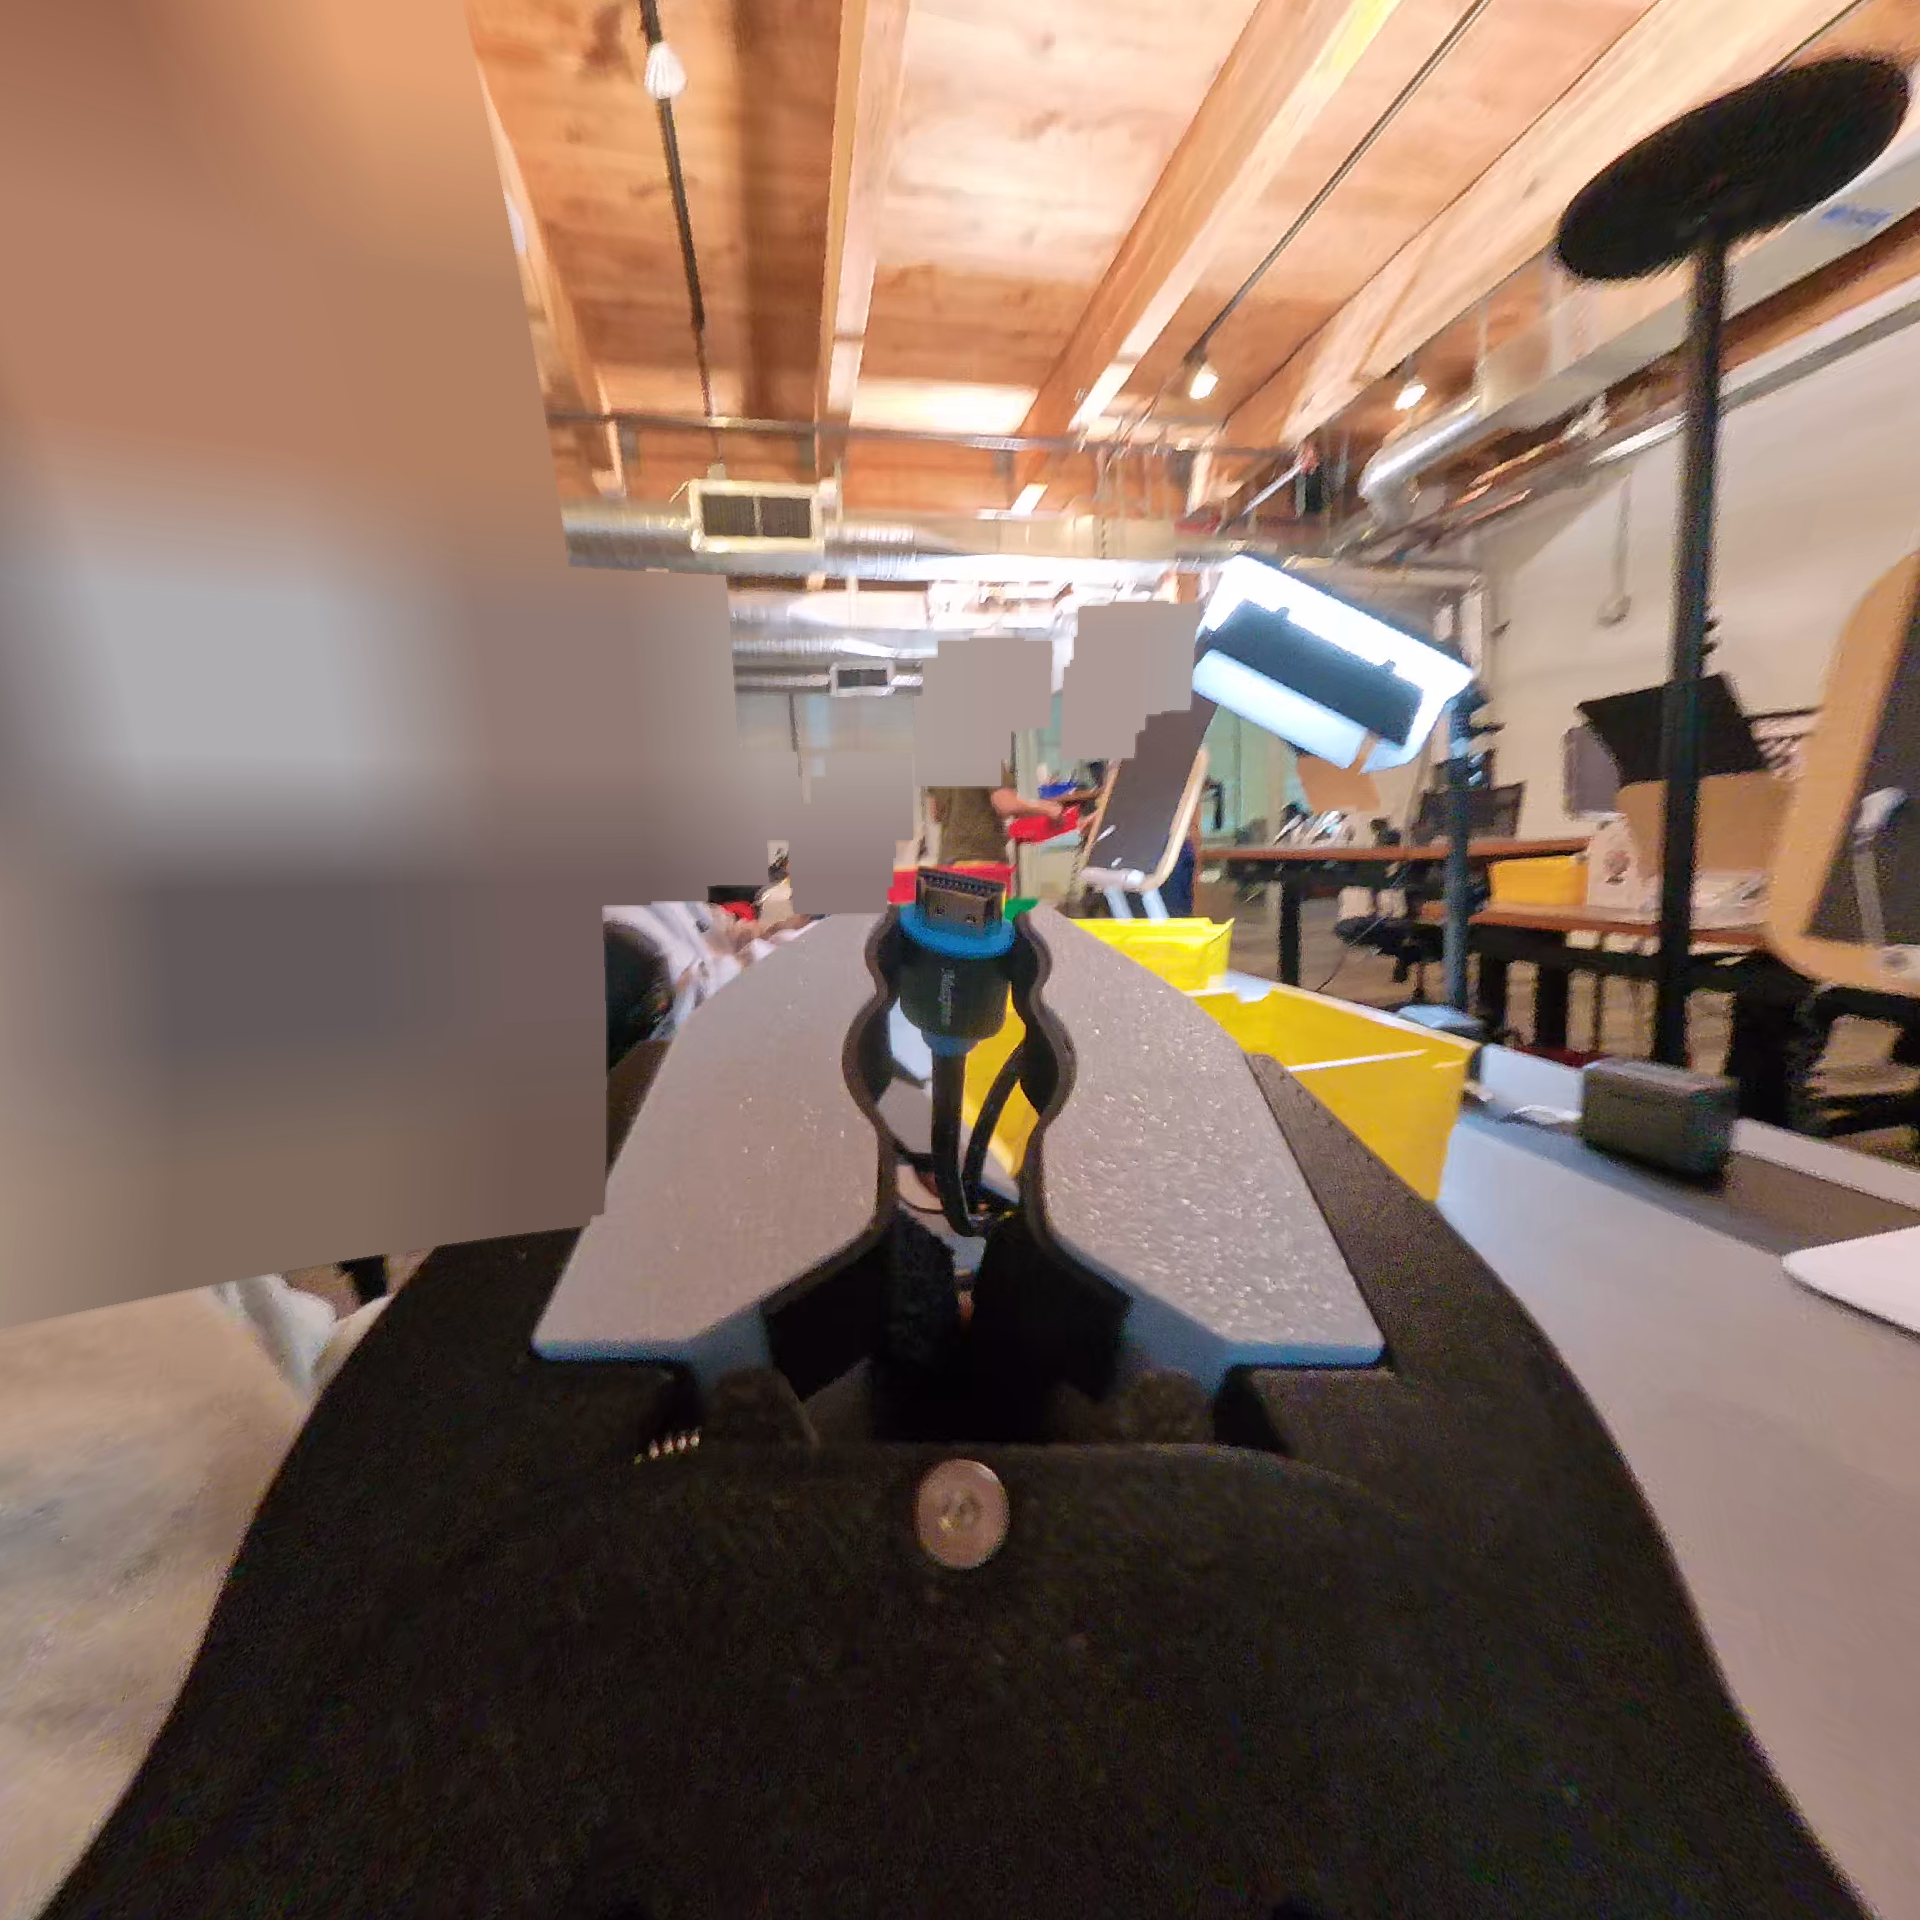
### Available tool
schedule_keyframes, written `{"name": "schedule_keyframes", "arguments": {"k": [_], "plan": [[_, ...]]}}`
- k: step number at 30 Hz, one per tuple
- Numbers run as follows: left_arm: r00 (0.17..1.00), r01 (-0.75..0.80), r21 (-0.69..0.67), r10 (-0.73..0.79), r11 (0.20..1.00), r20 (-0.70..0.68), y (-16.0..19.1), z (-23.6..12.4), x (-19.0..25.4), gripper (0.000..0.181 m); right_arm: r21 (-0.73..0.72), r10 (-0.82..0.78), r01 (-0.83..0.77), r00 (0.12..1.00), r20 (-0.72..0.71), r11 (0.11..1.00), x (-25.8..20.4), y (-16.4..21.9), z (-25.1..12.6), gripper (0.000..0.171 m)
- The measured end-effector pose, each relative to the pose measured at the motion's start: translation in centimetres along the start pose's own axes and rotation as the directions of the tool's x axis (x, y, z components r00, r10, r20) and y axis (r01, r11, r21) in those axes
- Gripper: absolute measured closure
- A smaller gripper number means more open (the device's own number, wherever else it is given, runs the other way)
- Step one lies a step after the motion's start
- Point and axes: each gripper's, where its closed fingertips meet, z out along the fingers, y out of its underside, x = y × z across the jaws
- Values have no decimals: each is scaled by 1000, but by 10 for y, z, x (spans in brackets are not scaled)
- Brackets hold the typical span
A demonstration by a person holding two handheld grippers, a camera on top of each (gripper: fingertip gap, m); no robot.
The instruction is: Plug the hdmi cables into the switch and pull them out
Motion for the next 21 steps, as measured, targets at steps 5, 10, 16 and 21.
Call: {"name": "schedule_keyframes", "arguments": {"k": [5,10,16,21], "plan": [[982,161,56,-154,985,-109,10,-18,-1,136,-44,54,-52,997,55,998,-1,23,6,151],[944,331,358,-306,873,-126,-29,-71,-36,131,-9,76,-75,993,87,997,0,24,0,151],[759,641,512,-376,571,-531,-126,-72,0,133,-36,48,-42,976,212,998,-25,31,9,151],[621,754,400,-368,521,-692,-143,-35,34,148,-79,-12,41,944,330,996,-50,37,9,151]]}}
